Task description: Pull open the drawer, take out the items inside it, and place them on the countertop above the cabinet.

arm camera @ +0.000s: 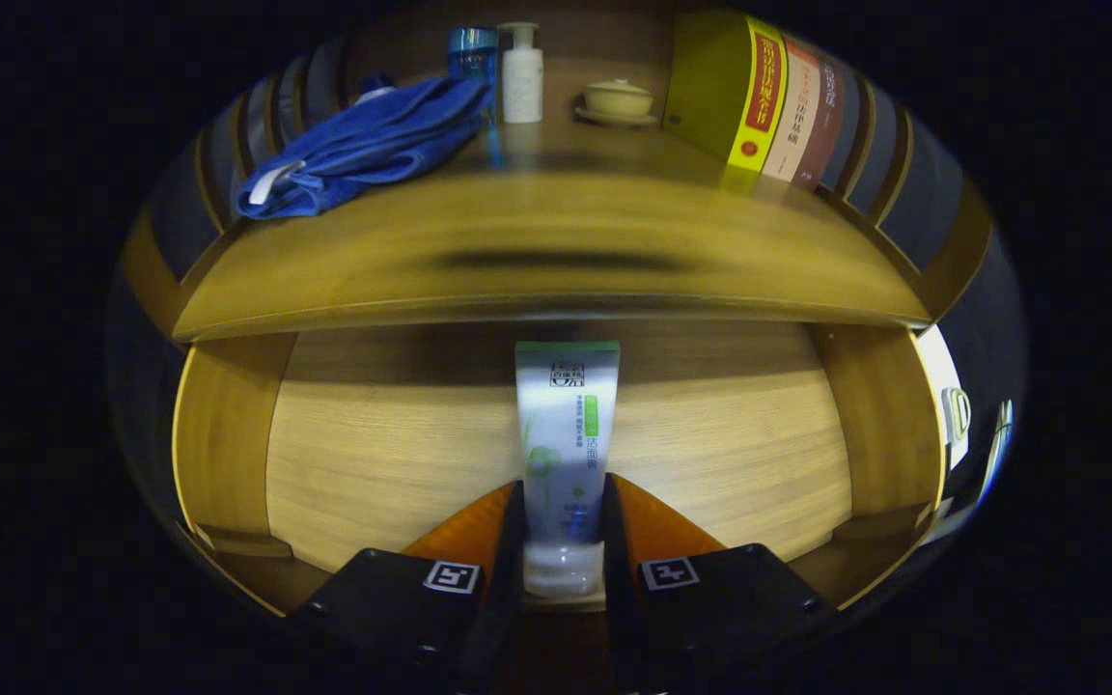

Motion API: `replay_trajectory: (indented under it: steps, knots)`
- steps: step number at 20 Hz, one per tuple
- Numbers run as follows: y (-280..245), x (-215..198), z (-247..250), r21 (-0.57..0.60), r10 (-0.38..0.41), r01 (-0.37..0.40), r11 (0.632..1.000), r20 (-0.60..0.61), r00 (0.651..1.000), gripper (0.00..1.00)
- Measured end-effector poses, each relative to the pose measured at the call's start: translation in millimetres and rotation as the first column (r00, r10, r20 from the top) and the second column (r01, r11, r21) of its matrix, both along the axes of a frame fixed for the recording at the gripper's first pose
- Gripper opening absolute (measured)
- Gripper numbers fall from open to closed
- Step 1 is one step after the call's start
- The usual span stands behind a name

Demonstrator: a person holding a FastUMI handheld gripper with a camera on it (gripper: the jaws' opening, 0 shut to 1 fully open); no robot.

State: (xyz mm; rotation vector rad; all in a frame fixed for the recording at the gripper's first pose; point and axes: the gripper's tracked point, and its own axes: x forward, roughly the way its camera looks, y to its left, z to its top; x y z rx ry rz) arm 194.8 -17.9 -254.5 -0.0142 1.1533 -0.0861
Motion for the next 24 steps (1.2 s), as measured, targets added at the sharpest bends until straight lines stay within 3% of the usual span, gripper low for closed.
replay_trajectory:
  steps: [6,16,19,24]
  knots:
    - [-7.5,-5.7,51.6,-0.005,0.015,-0.015,1.000,0.124,0.992,0.47]
    - [-6.9,-29.3,92.4,0.063,0.004,-0.022,0.998,0.268,0.963,0.47]
    - [-7.1,-11.0,120.5,0.071,0.011,-0.035,0.997,0.322,0.947,0.47]
    - [-9.9,55.7,163.7,0.056,0.013,-0.035,0.998,0.352,0.936,0.46]
